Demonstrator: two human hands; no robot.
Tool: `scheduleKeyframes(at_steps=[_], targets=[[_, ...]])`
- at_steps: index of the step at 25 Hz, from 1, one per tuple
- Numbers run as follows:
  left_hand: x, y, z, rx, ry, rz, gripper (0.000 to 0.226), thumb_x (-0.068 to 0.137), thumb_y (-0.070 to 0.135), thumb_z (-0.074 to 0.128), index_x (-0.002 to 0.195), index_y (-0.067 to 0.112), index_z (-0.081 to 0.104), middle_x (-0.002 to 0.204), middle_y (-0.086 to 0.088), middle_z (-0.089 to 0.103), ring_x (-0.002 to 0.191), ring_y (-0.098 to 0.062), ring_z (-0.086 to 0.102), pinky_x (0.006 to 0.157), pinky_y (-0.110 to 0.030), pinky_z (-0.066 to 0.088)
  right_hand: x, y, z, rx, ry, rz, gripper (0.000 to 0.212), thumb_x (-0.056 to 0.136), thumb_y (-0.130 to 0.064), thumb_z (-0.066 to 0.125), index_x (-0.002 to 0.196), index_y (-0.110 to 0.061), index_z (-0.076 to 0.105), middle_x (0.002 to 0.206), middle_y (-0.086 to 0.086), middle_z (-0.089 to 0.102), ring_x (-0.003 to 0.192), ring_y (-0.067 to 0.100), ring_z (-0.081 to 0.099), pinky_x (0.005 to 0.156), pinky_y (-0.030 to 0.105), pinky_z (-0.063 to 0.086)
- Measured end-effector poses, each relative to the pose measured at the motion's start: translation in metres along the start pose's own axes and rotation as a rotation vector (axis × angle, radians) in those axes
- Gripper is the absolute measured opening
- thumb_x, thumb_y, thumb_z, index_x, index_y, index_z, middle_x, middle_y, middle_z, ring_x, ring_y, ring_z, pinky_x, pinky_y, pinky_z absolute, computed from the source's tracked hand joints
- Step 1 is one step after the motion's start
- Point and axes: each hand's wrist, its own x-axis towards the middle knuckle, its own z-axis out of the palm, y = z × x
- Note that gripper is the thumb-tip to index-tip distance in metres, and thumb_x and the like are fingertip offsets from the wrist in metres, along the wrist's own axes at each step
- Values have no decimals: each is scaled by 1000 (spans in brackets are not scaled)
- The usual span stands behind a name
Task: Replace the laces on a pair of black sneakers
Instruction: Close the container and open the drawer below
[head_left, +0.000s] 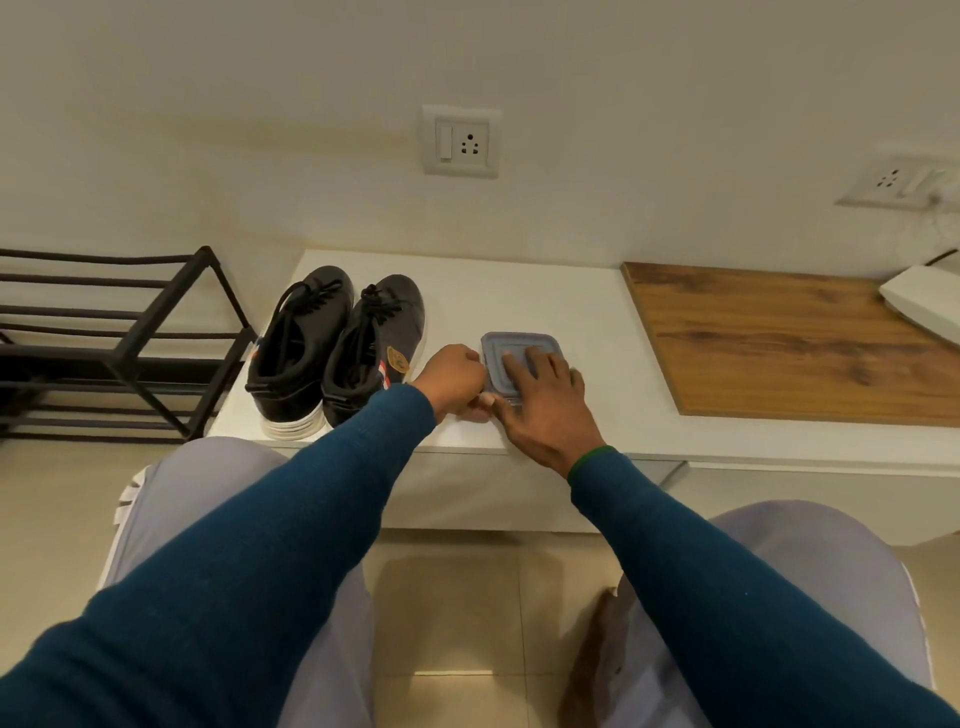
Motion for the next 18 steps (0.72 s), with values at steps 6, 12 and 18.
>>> scheduleKeyframes(at_steps=[6, 12, 18], targets=[[1, -1, 2, -129, -26, -51, 15, 103, 18, 53, 93, 9, 59, 86, -14, 67, 65, -23, 70, 61, -35, 63, 1, 6, 3, -55, 20, -25, 63, 98, -62, 34, 150, -27, 35, 154, 9, 34, 141, 32, 26, 117, 51, 22], [0, 2, 5, -173, -25, -113, 6, 101, 8, 55, 106, 7, 56, 90, -14, 66, 68, -23, 71, 66, -40, 64, -1, 9, 10, -113, -8, -39, 67, 98, -65, 29, 154, -29, 30, 160, 11, 29, 148, 35, 19, 121, 55, 12], [12, 10, -1, 63, -85, -6, 71, 96, -3, 52, 156, 25, 26, 106, -19, 69, 74, -31, 74, 70, -45, 63, 5, 16, 1, -95, 16, -100, 67, 94, -67, 38, 147, -26, 43, 149, 10, 45, 139, 32, 37, 116, 53, 27]])
